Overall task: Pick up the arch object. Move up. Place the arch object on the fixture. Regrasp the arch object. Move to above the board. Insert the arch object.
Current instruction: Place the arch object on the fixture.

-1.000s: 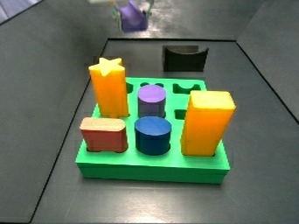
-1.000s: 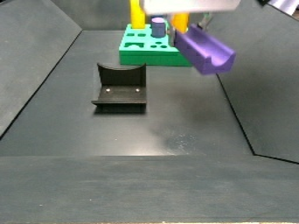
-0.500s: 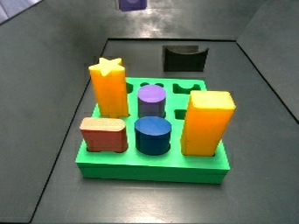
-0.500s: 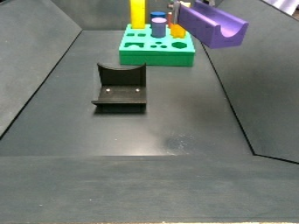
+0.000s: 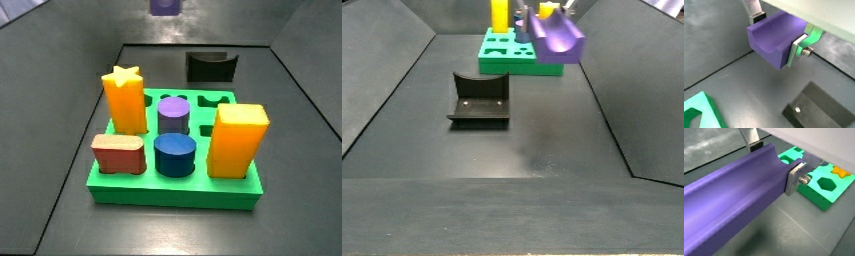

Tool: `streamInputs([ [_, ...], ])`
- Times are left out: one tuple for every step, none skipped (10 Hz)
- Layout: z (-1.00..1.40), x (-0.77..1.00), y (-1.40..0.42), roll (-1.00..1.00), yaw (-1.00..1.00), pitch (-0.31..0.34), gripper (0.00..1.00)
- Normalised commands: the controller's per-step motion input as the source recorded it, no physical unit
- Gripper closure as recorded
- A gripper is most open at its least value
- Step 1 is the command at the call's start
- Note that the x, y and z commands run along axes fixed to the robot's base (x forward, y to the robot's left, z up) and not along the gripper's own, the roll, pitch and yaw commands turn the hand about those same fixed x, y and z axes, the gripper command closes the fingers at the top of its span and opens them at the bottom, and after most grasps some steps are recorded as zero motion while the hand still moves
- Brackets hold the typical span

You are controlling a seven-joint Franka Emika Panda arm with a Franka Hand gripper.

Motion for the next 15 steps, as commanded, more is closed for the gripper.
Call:
streamInputs([
  [-0.04,1.0,0.09,-0.07,-0.12,0.141,1.0],
  [-0.03,1.0,0.08,-0.07,-0.07,0.143,1.0],
  [-0.02,1.0,0.08,-0.07,-0.05,0.143,1.0],
  [-0.02,1.0,0.07,-0.07,-0.04,0.14,1.0],
  [-0.01,1.0,0.06,-0.07,-0.04,0.141,1.0],
  [-0.01,1.0,0.06,-0.06,-0.04,0.149,1.0],
  [0.0,1.0,0.06,-0.06,-0.04,0.154,1.0],
  [0.0,0.9,0.05,-0.06,-0.04,0.16,1.0],
  [0.0,0.79,0.04,-0.06,-0.04,0.15,1.0],
  [0.22,0.86,-0.47,-1.0,0.0,0.027,1.0],
  [0.22,0.77,-0.45,-1.0,-0.01,0.029,1.0],
  [0.15,0.65,-0.25,-1.0,-0.01,0.037,1.0],
  [0.05,0.52,-0.11,-1.0,-0.01,0.047,1.0],
  [0.03,0.44,-0.05,-1.0,-0.02,0.057,1.0],
  [0.02,0.33,-0.01,-1.0,-0.02,0.073,1.0],
])
